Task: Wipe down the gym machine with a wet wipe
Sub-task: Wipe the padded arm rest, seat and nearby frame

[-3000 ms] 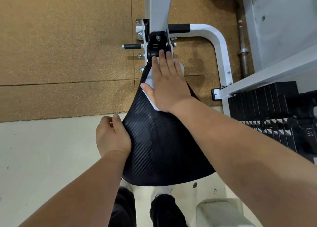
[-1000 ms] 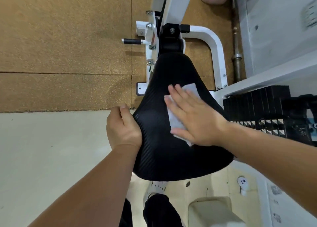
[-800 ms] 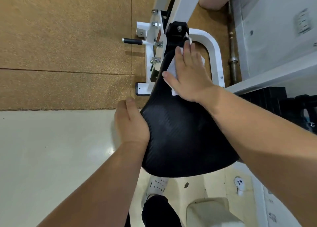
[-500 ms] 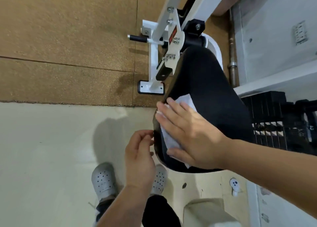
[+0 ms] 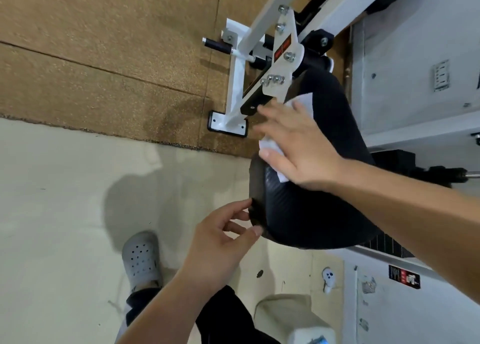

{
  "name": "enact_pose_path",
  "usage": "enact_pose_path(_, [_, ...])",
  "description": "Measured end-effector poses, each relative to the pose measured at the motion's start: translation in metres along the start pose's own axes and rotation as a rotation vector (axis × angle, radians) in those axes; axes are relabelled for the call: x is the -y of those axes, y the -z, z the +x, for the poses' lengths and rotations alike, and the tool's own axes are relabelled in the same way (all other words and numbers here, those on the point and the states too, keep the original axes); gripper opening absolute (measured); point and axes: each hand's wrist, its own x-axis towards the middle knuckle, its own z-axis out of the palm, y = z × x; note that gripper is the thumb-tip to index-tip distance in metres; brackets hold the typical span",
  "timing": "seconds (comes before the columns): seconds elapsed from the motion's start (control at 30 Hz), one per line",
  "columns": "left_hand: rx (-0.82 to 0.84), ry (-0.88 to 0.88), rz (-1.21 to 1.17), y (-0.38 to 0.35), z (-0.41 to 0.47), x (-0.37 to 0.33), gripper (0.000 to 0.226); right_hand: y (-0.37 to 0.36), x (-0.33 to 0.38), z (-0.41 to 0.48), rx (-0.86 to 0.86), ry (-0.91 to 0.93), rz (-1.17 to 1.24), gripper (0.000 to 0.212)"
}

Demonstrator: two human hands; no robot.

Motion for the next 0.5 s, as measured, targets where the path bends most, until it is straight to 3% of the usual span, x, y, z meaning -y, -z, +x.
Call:
enact_pose_path(0.1, [0.073, 0.013, -0.018, 0.003, -0.001, 0.009, 0.060, -0.011, 0.029, -0.049, 0.097, 0.306, -0.152, 0.060])
enact_pose_path(0.2, [0.104, -0.014, 0.017, 0.006, 0.002, 0.014, 0.064, -0.001, 0.012, -0.043, 0.231, 0.475, -0.261, 0.070])
enact_pose_path(0.27, [0.093, -0.021, 0.012, 0.007, 0.005, 0.015, 0.061, 0.010, -0.014, -0.011, 0.202, 0.372, -0.257, 0.077])
enact_pose_path(0.4, [0.070, -0.014, -0.014, 0.007, 0.007, 0.011, 0.052, 0.024, -0.044, 0.045, 0.086, -0.057, -0.200, 0.074])
enact_pose_path(0.5, [0.070, -0.026, -0.031, 0.009, 0.008, 0.015, 0.058, 0.012, -0.006, 0.024, 0.062, 0.054, -0.135, 0.058])
